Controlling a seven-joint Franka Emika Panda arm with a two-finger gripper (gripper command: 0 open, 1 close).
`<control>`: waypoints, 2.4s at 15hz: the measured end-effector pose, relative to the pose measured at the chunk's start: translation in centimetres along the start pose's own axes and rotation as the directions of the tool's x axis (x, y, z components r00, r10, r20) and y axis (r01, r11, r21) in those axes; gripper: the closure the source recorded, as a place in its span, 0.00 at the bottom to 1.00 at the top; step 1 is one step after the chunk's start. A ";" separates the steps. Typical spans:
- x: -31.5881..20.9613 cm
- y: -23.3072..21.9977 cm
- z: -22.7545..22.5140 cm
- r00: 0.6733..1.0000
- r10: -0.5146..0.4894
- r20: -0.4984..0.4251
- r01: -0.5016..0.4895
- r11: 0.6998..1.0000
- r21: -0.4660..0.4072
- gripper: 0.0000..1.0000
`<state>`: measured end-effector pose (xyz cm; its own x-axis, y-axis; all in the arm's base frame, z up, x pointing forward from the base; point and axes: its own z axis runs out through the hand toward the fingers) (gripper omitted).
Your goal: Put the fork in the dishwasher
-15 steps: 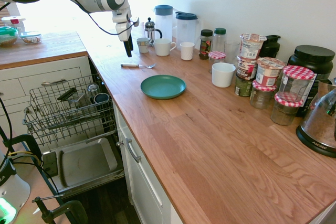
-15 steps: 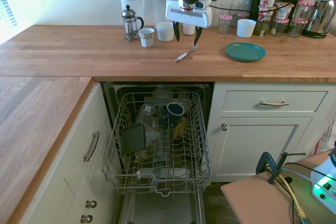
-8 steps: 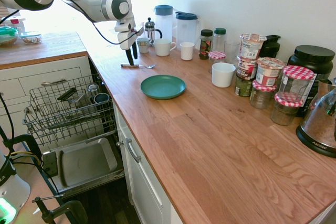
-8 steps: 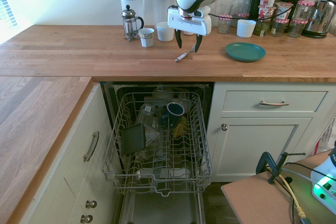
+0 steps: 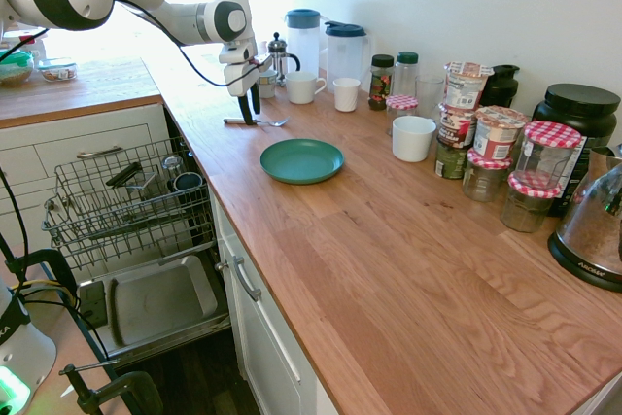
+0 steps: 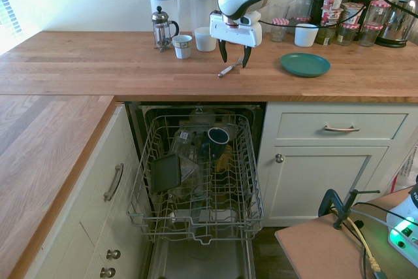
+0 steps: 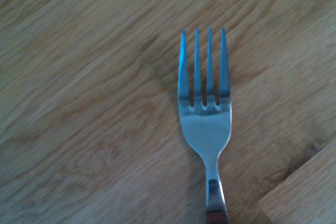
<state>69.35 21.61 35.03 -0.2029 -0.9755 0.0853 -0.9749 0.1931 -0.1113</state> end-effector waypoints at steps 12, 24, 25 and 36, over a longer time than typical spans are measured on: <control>-0.4 -0.8 1.1 1.000 0.004 0.008 -0.004 1.000 -0.027 1.00; -0.4 -0.7 1.2 1.000 0.001 0.025 0.000 0.999 -0.036 1.00; -0.5 -0.7 1.2 1.000 -0.010 0.026 0.011 0.999 -0.035 1.00; -2.7 9.1 -10.1 0.969 -0.245 -0.006 0.245 0.966 0.089 1.00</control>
<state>60.12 27.09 43.77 0.0417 -0.9923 0.1163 -0.9827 -0.0617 -0.1744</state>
